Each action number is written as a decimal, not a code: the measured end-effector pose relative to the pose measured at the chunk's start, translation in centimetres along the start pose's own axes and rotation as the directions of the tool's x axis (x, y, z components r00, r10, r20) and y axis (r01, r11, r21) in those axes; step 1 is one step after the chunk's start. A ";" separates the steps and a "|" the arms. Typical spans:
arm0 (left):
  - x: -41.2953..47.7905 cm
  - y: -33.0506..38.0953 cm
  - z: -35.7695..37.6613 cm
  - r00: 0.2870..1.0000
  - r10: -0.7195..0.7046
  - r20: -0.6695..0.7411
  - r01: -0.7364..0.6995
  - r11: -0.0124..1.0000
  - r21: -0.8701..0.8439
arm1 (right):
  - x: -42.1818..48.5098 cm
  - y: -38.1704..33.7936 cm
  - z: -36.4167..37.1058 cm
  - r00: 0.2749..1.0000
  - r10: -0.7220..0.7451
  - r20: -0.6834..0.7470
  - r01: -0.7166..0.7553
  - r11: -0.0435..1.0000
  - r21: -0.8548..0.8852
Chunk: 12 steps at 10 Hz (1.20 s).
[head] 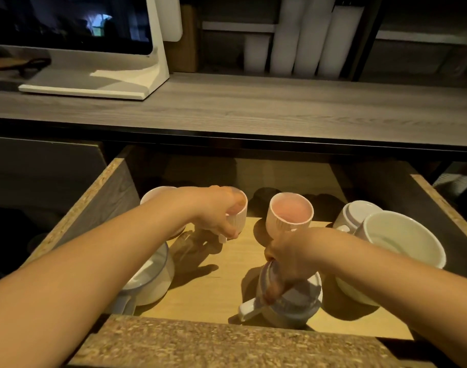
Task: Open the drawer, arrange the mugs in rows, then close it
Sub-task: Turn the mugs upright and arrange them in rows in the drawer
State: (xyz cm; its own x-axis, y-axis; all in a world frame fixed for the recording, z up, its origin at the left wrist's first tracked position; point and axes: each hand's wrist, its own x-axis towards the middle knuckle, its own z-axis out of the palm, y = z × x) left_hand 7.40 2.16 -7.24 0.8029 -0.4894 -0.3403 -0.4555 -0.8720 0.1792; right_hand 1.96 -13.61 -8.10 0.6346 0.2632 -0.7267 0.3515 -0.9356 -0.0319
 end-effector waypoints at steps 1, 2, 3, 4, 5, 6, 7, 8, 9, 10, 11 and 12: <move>-0.1 0.0 -0.1 1.000 -0.009 0.007 0.009 1.000 0.014 | -0.2 -0.4 0.2 0.999 -0.009 -0.046 0.008 0.999 -0.040; -0.7 0.1 -0.3 1.000 -0.008 0.013 0.008 1.000 0.016 | -0.8 -0.6 0.2 0.991 -0.061 -0.117 0.051 0.995 -0.082; -0.6 -0.1 -0.5 1.000 0.000 0.023 0.000 1.000 0.017 | -1.3 -0.5 -0.3 0.983 -0.103 -0.149 0.089 0.991 -0.099; -1.0 -0.4 -1.4 1.000 0.006 0.021 -0.006 1.000 -0.009 | -2.4 0.2 -1.9 0.965 -0.149 -0.217 0.130 0.987 -0.100; -1.0 -0.8 -1.8 1.000 0.018 -0.006 -0.018 0.999 -0.042 | -3.7 1.1 -3.3 0.941 -0.155 -0.300 0.154 0.988 -0.026; -1.3 -0.9 -2.6 0.992 0.041 -0.121 -0.066 0.976 -0.210 | -5.7 3.0 -4.9 0.895 -0.133 -0.425 0.218 0.963 0.158; -1.6 -0.5 -3.3 0.983 0.055 -0.173 -0.121 0.908 -0.402 | -6.6 4.2 -5.5 0.854 -0.120 -0.506 0.258 0.943 0.212; -1.9 0.2 -3.5 0.982 0.076 -0.174 -0.165 0.795 -0.584 | -7.5 5.2 -6.0 0.809 -0.114 -0.576 0.320 0.908 0.269; -1.7 0.7 -3.0 0.984 0.099 -0.149 -0.173 0.743 -0.647 | -7.8 5.3 -6.1 0.781 -0.136 -0.609 0.363 0.893 0.267; -1.6 1.1 -2.4 0.982 0.150 -0.114 -0.184 0.633 -0.752 | -8.2 5.1 -6.2 0.746 -0.167 -0.645 0.413 0.875 0.251; -1.5 1.1 -2.2 0.977 0.185 -0.108 -0.194 0.546 -0.815 | -8.3 5.1 -6.3 0.727 -0.174 -0.664 0.443 0.858 0.260; -1.3 1.2 -1.8 0.965 0.234 -0.121 -0.213 0.422 -0.881 | -8.2 5.3 -6.4 0.709 -0.183 -0.681 0.488 0.824 0.287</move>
State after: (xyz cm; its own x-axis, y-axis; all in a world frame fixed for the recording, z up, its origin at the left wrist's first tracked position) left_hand 6.53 1.70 -4.88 0.7147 -0.6773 -0.1744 -0.0244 -0.2734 0.9616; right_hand 3.05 -19.23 2.10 0.8543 0.5181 -0.0422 0.4020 -0.7099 -0.5783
